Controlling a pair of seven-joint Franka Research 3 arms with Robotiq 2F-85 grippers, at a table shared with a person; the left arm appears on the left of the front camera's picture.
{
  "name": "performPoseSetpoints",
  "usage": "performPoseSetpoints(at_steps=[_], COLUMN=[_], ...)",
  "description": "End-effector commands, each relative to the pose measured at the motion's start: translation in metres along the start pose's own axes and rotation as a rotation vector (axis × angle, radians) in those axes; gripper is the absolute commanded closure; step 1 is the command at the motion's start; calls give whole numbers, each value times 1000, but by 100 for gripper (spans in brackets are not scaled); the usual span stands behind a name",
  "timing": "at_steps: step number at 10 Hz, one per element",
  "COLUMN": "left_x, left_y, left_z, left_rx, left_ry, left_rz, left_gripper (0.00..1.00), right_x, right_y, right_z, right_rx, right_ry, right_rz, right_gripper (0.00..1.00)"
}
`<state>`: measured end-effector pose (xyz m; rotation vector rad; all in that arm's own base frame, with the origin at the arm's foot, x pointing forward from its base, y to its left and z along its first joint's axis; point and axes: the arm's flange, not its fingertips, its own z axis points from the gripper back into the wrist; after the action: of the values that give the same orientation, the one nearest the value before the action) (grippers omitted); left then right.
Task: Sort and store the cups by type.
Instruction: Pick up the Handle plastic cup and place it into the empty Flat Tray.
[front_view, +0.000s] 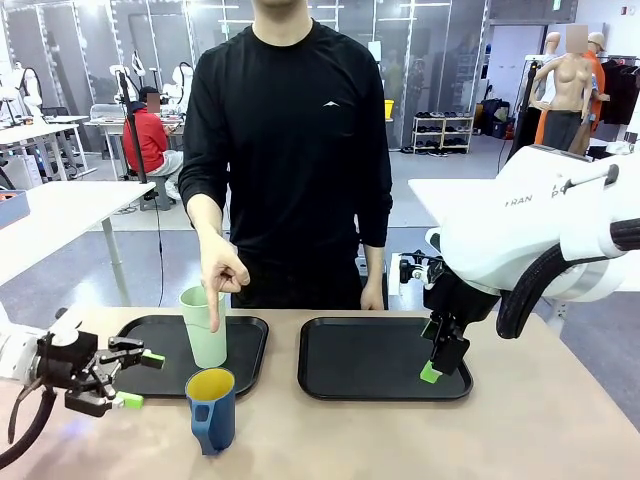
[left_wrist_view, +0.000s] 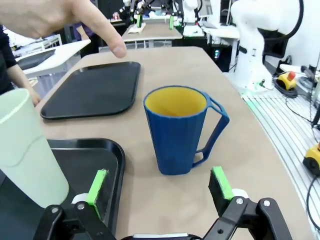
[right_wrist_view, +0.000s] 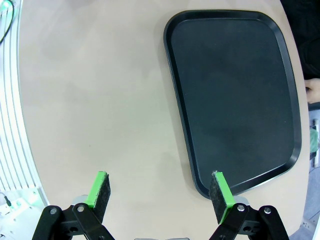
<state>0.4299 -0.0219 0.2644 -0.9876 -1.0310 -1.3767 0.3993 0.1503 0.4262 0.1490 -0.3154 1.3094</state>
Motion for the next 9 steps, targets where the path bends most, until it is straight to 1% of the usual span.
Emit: performPoseSetpoints(at_steps=[1,7,9], left_x=[9,6,0], left_y=[1,2,16], left_z=[0,0,-6], left_rx=[3,0,-53], left_ry=[10,1,-19], left_rz=[-11,-3,-10], left_gripper=[0,0,0], right_x=[0,0,0], right_y=[1,1,1], right_z=[0,0,0], right_rx=[-6,-6,-6], right_ry=[5,5,5], right_rz=[-4,-4,-4], right_gripper=[0,0,0])
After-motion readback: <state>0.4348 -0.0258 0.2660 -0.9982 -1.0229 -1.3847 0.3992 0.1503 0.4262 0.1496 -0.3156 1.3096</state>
